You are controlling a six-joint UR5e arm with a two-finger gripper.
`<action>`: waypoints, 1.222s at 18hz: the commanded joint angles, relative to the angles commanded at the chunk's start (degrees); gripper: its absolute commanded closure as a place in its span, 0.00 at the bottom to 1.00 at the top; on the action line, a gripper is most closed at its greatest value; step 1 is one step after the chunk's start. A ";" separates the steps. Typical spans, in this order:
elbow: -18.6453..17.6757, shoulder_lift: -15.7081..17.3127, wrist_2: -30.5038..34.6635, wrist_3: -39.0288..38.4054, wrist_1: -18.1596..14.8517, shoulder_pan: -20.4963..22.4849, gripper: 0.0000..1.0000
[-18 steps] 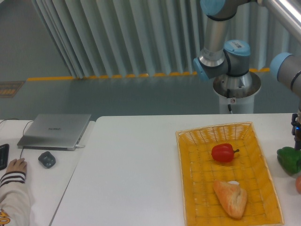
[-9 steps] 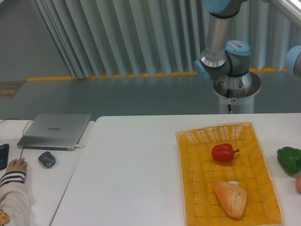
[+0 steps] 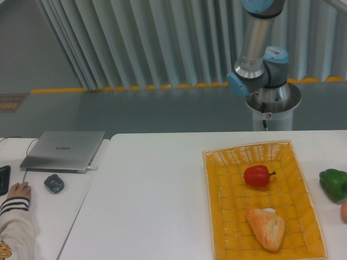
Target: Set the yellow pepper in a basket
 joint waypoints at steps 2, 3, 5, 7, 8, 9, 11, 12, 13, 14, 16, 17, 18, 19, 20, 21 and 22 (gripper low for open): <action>-0.44 -0.44 0.09 -6.95 0.45 0.00 0.00; -0.44 -1.05 0.00 -9.59 1.15 0.17 0.00; -1.40 -1.93 -0.09 -9.80 2.47 2.01 0.00; -1.58 -3.42 -0.09 -9.44 4.48 3.25 0.00; -1.58 -4.39 -0.09 -9.44 5.45 4.03 0.00; -1.58 -5.00 -0.09 -9.44 5.98 4.48 0.00; -1.50 -6.06 -0.09 -9.97 7.56 4.66 0.00; -1.41 -6.59 -0.09 -10.06 8.09 4.92 0.00; -1.15 -6.77 -0.09 -10.06 8.44 5.27 0.00; -0.88 -7.03 -0.09 -10.06 8.71 5.62 0.00; -0.53 -7.29 -0.09 -10.06 8.71 6.23 0.00; -0.44 -7.38 -0.09 -10.06 8.71 6.50 0.00; -0.18 -7.56 -0.09 -9.97 8.71 6.68 0.00; -0.09 -7.82 -0.09 -9.97 8.80 7.03 0.00; 0.00 -8.08 -0.09 -9.97 9.06 7.20 0.00; -0.09 -8.61 -0.09 -9.97 10.02 7.21 0.00; -0.35 -9.31 -0.09 -10.06 11.42 7.12 0.00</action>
